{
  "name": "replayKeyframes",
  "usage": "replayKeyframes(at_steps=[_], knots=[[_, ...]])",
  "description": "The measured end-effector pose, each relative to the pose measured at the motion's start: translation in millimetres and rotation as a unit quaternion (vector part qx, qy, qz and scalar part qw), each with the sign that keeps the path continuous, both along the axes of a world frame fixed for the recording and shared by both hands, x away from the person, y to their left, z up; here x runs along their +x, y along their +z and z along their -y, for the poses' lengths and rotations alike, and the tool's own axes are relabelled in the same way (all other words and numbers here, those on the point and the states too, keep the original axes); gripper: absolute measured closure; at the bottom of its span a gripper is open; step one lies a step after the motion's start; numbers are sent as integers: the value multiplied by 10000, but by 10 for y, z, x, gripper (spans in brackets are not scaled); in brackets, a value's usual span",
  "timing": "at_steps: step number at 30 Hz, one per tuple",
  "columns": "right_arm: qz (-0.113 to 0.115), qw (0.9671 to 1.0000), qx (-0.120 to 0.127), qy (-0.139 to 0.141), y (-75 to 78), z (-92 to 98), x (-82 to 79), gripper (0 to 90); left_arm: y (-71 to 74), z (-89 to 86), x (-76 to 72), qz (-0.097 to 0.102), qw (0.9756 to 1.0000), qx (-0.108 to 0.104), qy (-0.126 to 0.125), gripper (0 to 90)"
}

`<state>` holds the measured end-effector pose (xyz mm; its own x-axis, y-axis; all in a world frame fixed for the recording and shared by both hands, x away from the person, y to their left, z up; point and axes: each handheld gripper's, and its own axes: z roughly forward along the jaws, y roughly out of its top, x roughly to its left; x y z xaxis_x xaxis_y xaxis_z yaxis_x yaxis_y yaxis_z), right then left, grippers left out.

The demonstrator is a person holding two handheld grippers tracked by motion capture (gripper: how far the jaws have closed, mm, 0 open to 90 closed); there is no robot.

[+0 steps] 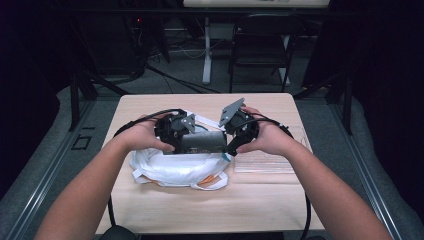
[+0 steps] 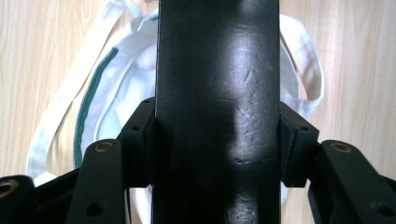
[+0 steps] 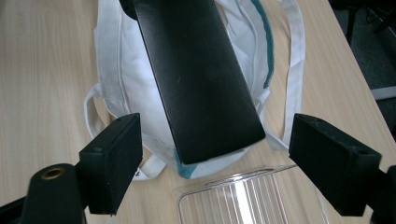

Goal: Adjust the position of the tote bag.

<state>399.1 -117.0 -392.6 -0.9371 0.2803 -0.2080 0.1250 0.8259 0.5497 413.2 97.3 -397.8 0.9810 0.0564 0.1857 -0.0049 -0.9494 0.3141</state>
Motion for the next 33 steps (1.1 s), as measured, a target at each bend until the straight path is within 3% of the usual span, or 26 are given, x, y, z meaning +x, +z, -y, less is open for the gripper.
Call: replayKeyframes(at_steps=[8,18,19,20,25,28,33], knots=[[-19,9997,-212,103,-55,-59,28,174,20,96,-16,-19,9999,-96,-116,434],[-115,9993,-311,146,-106,-86,44,214,11,196,-37,-9,9996,-129,-240,434],[-141,9996,-213,100,-123,-91,39,216,11,201,-38,-11,9996,-135,-251,434],[-147,9992,-345,162,-106,-90,51,221,11,206,-40,-13,9996,-140,-264,435],[-188,9993,-284,153,-136,-109,48,237,7,225,-46,-37,9995,-165,-257,434],[-178,9986,-450,222,-132,-114,62,250,12,234,-43,-18,9994,-177,-287,434],[-249,9985,-457,163,-175,-123,57,257,16,251,-45,-7,9993,-173,-321,434]])
